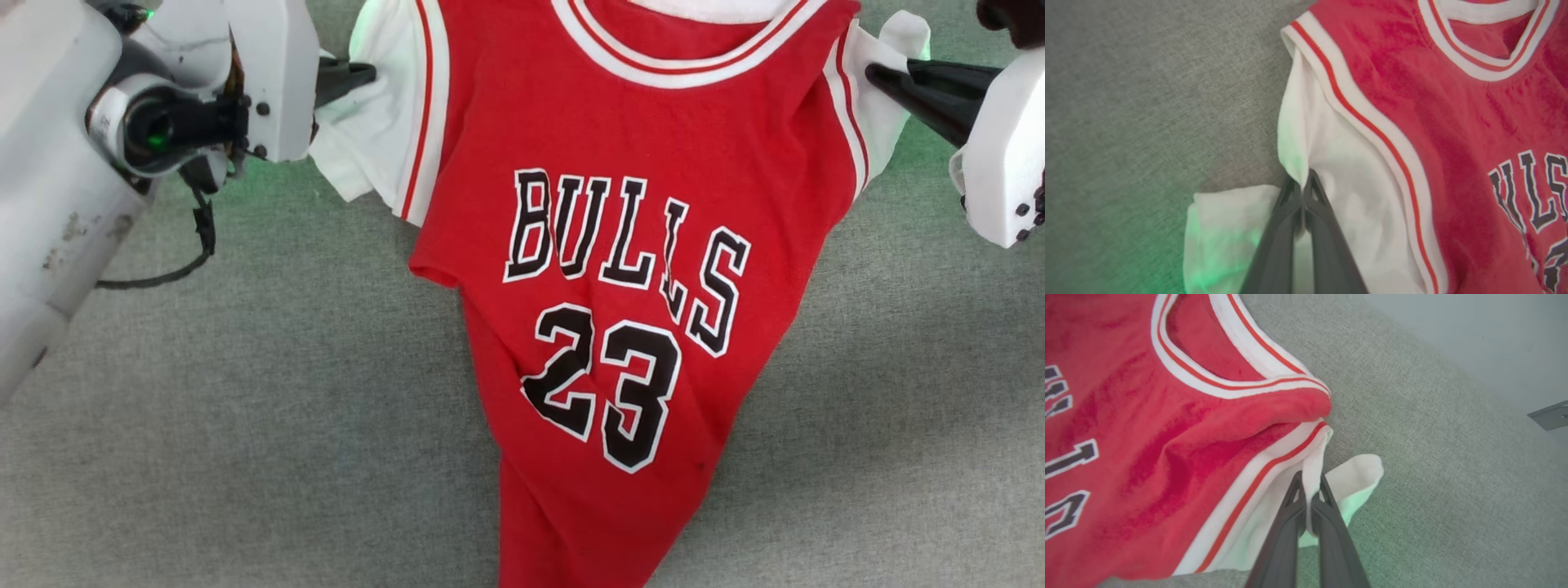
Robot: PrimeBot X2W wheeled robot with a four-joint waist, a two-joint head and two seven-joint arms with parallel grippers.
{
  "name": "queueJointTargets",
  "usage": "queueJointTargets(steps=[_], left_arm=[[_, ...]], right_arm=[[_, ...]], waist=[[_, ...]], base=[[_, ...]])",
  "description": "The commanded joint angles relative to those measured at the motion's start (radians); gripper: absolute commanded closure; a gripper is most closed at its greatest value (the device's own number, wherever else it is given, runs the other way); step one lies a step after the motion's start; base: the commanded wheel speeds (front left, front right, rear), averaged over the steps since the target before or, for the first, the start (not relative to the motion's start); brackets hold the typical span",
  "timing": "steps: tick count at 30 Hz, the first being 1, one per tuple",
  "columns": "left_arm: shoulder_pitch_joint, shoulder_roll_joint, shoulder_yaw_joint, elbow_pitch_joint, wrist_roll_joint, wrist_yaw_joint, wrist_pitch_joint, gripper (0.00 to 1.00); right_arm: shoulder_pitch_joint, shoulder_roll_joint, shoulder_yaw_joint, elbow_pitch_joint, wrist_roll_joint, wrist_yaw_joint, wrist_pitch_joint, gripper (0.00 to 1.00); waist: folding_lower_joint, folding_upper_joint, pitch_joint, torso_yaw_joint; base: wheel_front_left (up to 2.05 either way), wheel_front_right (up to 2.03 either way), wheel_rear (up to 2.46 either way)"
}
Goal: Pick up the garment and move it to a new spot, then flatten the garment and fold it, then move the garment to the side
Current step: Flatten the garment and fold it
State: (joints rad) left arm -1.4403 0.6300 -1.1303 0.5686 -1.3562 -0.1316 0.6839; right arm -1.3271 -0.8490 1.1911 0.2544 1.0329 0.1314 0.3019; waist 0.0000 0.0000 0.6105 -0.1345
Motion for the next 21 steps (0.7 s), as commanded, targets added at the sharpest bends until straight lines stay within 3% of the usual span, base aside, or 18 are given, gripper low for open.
queueJointTargets(steps=[1,10,17,21], left_arm=[[0.051,-0.007,-0.027,0.012,-0.013,0.002,-0.011,1.0],[0.0,0.005,0.043,0.022,-0.028,0.002,-0.221,1.0],[-0.093,-0.018,0.103,0.13,-0.001,0.002,-0.404,1.0],[-0.189,-0.064,0.148,0.195,0.017,0.002,-0.526,1.0]], right_arm=[[-0.018,-0.008,0.015,0.007,0.017,-0.002,-0.029,1.0],[-0.075,-0.011,0.004,0.097,-0.003,-0.002,-0.179,1.0],[-0.193,0.071,-0.07,0.265,-0.02,-0.002,-0.271,1.0],[-0.314,0.14,-0.158,0.422,-0.068,-0.002,-0.353,1.0]], waist=[[0.0,0.0,-0.01,0.002],[0.0,0.0,-0.028,0.029],[0.0,0.0,-0.015,0.046],[0.0,0.0,-0.002,0.061]], base=[[0.0,0.0,0.0],[0.0,0.0,0.0],[0.0,0.0,0.0],[0.0,0.0,0.0]])
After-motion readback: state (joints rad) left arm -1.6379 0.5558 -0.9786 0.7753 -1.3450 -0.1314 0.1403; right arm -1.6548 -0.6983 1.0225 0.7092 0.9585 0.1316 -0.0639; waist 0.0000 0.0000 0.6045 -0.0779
